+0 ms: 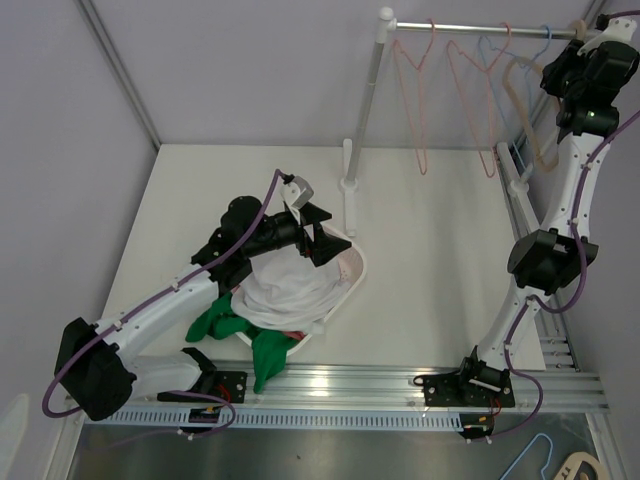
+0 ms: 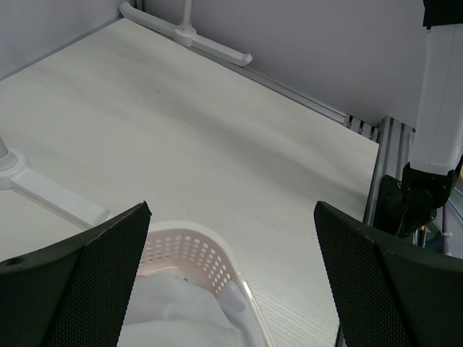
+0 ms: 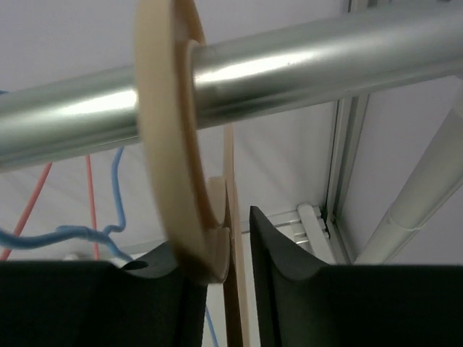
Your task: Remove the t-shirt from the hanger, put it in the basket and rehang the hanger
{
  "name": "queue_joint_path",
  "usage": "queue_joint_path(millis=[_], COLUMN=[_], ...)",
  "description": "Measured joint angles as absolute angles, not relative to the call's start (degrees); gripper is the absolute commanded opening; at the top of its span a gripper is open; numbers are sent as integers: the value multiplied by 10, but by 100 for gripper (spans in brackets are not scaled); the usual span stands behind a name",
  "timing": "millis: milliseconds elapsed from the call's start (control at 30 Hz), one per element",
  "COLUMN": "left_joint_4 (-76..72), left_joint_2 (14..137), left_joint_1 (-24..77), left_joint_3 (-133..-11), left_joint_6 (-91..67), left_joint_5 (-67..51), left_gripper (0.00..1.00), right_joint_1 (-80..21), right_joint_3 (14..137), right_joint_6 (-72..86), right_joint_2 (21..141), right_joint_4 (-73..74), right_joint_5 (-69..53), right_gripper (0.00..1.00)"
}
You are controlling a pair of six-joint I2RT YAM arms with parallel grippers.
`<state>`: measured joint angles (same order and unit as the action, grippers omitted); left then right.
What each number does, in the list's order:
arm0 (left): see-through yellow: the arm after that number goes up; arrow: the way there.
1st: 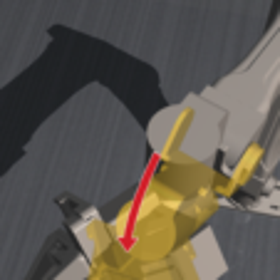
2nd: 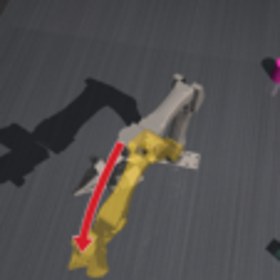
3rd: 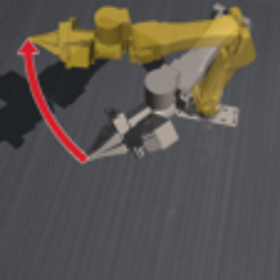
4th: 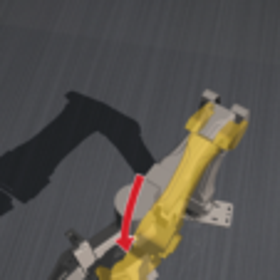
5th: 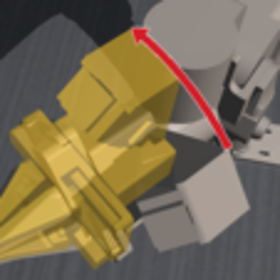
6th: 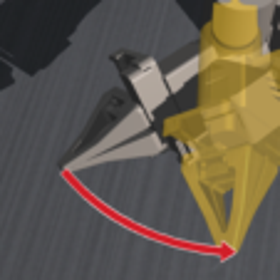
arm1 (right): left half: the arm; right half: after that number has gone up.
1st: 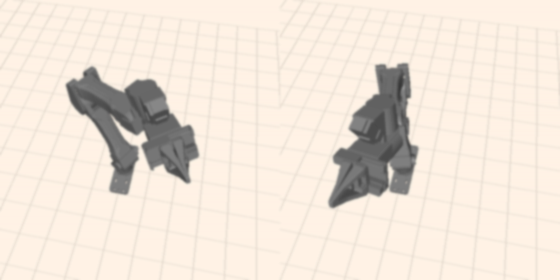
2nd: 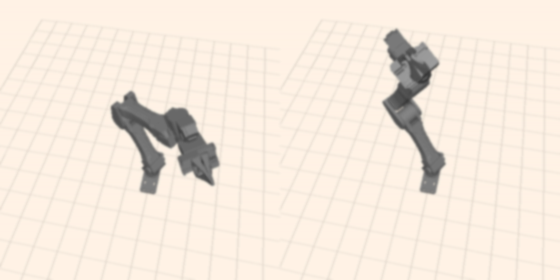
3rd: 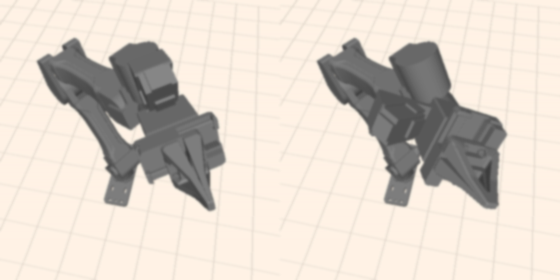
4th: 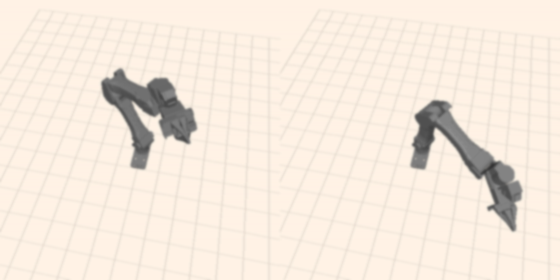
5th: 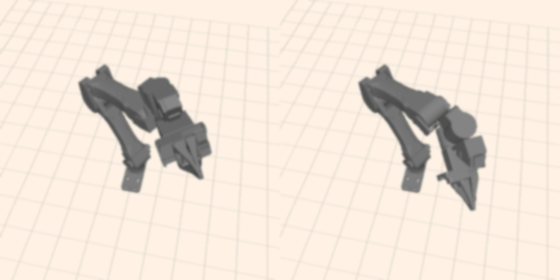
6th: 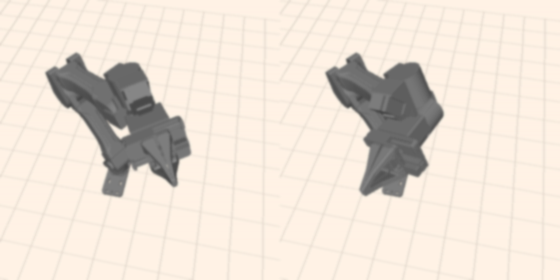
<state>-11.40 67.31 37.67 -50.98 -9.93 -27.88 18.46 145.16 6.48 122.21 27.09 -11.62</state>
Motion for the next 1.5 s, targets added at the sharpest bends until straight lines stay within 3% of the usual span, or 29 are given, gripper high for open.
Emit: queue_joint_path(millis=[100,200,433,700,967,1267,1500], left_joint_4=[-113,-113,-112,-110,-88,-8,58], left_joint_2=[674,674,673,654,609,538,421], left_joint_1=[377,377,377,377,377,377,376], left_joint_3=[-510,-510,-510,-501,-490,-494,-495], left_joint_6=[-99,-99,-99,-100,-103,-137,-161], left_joint_5=[-281,-282,-282,-281,-256,-215,-185], left_gripper=[99,100,99,99,99,100,99], right_joint_1=[185,185,185,185,185,162,3], right_joint_3=[1438,1431,1391,1325,1257,1165,954], right_joint_6=[69,71,80,79,84,134,177], right_joint_2=[1217,1216,1178,1091,956,815,628], right_joint_4=[285,298,320,348,357,376,349], right_joint_5=[-119,-120,-116,-99,-89,-18,19], right_gripper=[43,45,69,75,100,99,99])
